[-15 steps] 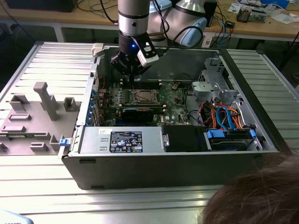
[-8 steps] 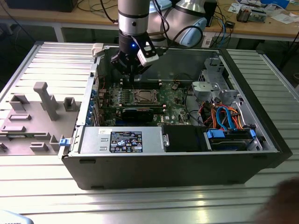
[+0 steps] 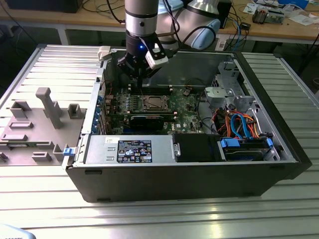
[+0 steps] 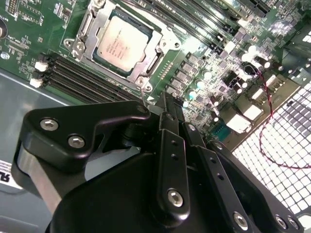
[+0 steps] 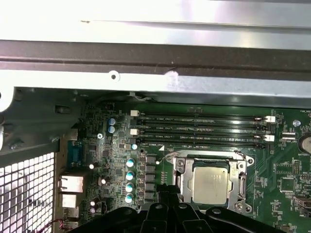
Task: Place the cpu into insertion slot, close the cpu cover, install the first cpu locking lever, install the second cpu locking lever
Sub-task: 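Install the first cpu locking lever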
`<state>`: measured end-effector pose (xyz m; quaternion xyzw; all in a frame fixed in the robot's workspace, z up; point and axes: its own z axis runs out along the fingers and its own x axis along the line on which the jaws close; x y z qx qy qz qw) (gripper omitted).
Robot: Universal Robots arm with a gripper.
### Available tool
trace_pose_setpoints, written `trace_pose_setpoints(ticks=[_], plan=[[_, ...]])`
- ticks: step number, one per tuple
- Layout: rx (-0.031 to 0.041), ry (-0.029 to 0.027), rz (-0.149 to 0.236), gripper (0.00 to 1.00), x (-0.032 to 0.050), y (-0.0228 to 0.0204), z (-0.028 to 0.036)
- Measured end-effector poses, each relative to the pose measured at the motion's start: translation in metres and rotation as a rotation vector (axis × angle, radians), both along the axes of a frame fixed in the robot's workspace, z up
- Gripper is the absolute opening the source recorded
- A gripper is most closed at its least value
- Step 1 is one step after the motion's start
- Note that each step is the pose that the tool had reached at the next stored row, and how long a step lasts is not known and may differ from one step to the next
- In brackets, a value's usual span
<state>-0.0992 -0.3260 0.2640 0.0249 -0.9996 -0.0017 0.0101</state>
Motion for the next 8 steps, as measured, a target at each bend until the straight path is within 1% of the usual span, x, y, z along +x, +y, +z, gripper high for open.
trace_pose_setpoints(ticks=[4,8], plan=[[0.0007,-0.0001,0.012,0.11,-0.0042,0.0024,-0.0002],[0.001,-0.0002,0.025,0.11,-0.0062,0.003,-0.0003]])
